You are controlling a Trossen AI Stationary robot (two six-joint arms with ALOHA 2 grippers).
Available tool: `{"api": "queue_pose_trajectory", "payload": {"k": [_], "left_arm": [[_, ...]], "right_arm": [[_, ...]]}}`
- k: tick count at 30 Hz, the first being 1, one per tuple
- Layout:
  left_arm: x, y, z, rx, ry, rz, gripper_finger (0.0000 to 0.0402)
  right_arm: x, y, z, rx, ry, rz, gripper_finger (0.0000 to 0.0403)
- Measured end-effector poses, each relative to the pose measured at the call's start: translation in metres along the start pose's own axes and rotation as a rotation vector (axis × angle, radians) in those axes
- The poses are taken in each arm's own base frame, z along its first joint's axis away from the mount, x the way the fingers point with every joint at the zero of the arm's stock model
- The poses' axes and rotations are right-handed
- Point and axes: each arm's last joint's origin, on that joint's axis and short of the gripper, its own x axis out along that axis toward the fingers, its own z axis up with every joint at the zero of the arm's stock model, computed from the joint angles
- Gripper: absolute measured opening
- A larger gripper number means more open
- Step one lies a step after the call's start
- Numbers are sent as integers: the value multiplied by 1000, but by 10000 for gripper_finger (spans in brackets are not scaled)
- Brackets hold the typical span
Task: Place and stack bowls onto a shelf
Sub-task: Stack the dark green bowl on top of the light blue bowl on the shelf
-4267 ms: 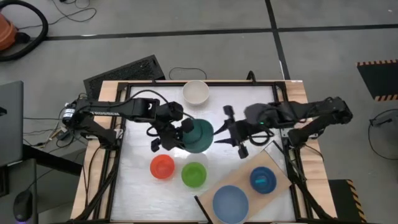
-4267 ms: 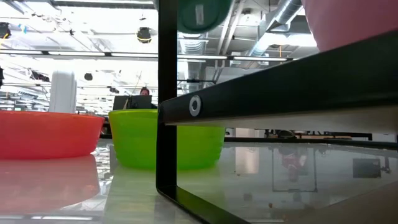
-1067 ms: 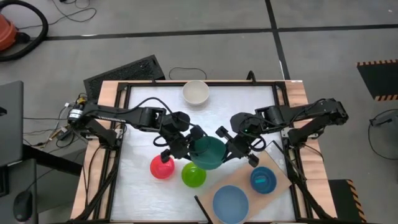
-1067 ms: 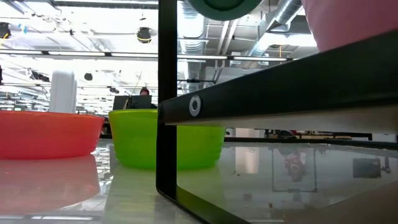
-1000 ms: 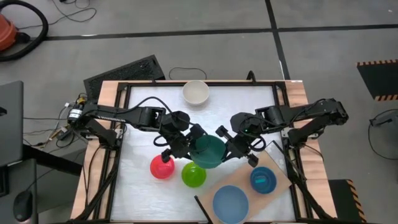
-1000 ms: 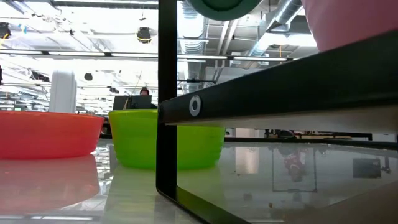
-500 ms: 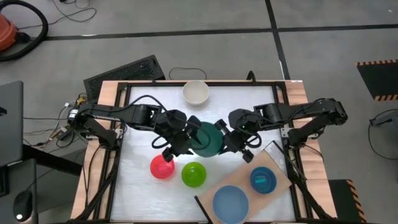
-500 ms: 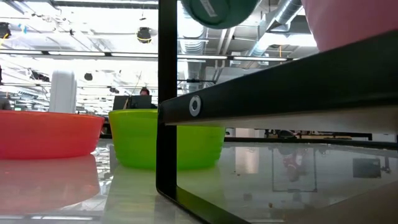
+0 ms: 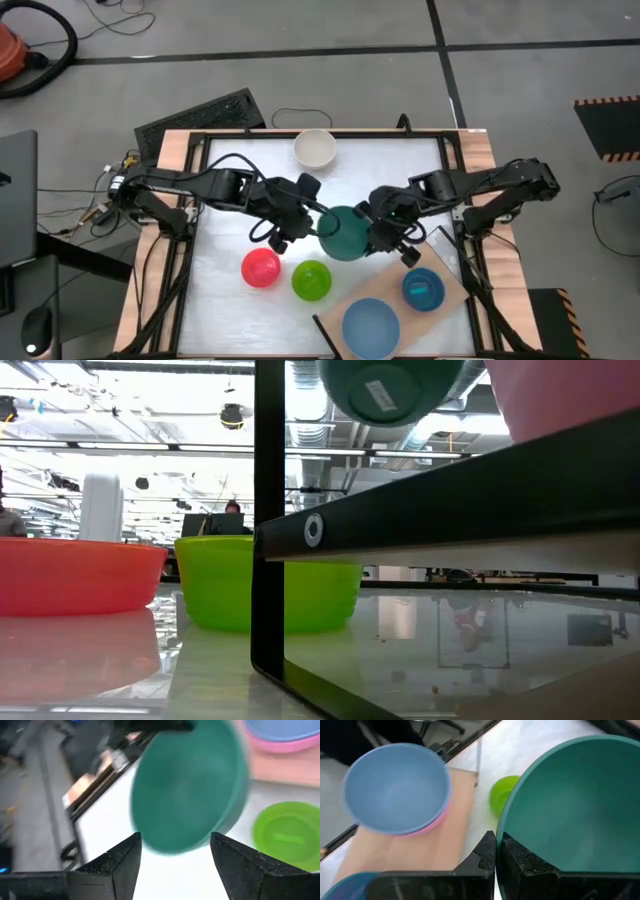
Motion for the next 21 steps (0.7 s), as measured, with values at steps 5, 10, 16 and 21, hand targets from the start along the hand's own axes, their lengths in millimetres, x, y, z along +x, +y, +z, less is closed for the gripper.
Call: {"api": "queue_pose_trajectory", "payload": {"k": [5, 10, 16, 21], "left_arm": [[-9, -3, 4, -59, 67, 143, 222], [-14, -3, 2, -208, 169, 346, 222], [-17, -2, -3, -287, 263, 502, 222], [-20, -4, -8, -367, 299, 540, 222]], "right_arm": [[-5, 21, 6, -61, -3, 32, 31], [-8, 46, 12, -114, -8, 95, 31], [11, 81, 29, -130, -44, 182, 31], [32, 109, 40, -144, 16, 152, 31]]}}
